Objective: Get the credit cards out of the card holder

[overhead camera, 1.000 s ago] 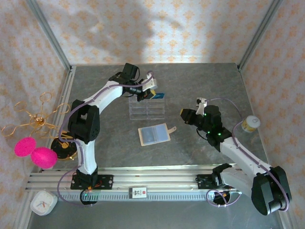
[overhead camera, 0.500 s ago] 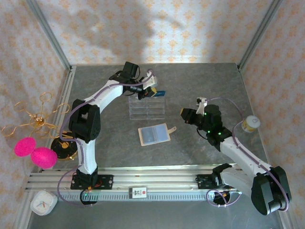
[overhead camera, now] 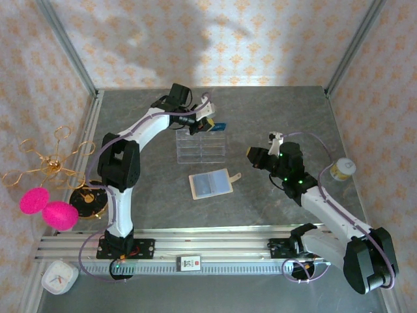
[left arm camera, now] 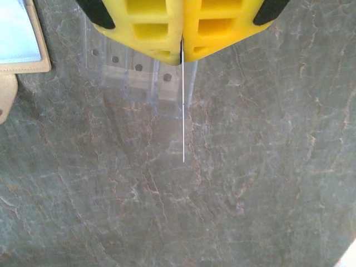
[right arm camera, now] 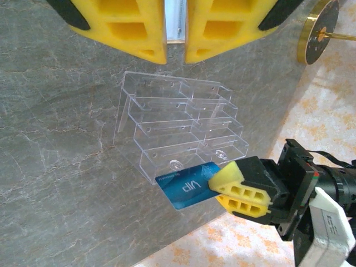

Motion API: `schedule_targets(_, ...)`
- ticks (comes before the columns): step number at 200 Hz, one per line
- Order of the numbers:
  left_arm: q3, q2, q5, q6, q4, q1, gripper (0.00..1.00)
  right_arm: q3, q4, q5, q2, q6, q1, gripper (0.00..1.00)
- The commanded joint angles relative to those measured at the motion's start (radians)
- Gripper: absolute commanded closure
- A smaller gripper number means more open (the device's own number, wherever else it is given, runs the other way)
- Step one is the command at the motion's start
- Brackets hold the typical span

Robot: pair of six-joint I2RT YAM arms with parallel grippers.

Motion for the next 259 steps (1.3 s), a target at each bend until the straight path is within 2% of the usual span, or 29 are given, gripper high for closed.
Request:
schedule_targets(1,0.028,0.015,0.037,0.033,-0.036,0.007,1.0,0.033,0.001,0.018,0.003,-0.021,-0.007,0.84)
schedule_targets(92,0.035,0.03,0.002,-0.008,-0.029,0.009,1.0,0.03,0.022,-0.003,0.027,-0.015,-0.011,0.84)
schedule_targets(119,0.037,0.03,-0.005,-0.017,-0.026,0.009,0.86,0.025,0.027,-0.005,0.025,-0.013,-0.01,0.84)
schedule_targets(173,0.044,0.042,-0.051,-0.054,-0.006,0.01,0.82,0.013,0.036,-0.01,0.016,-0.006,-0.011,0.84)
schedule_targets(200,0.012,-0.039,0.002,-0.21,0.14,0.017,0.76,0.02,0.036,-0.021,0.015,-0.003,-0.011,0.78)
schedule_targets(215,-0.078,-0.131,0.006,-0.34,0.338,0.017,0.7,0.03,0.041,-0.041,0.026,0.002,-0.011,0.69)
schedule_targets(236,-0.223,-0.263,0.01,-0.472,0.59,0.016,0.6,0.057,0.031,-0.058,0.055,0.01,-0.011,0.61)
schedule_targets(248,-0.26,-0.298,-0.011,-0.488,0.617,0.016,0.57,0.065,0.026,-0.053,0.063,0.015,-0.01,0.58)
schedule_targets(259,-0.252,-0.303,-0.034,-0.47,0.555,0.017,0.56,0.076,0.01,-0.042,0.068,0.009,-0.009,0.55)
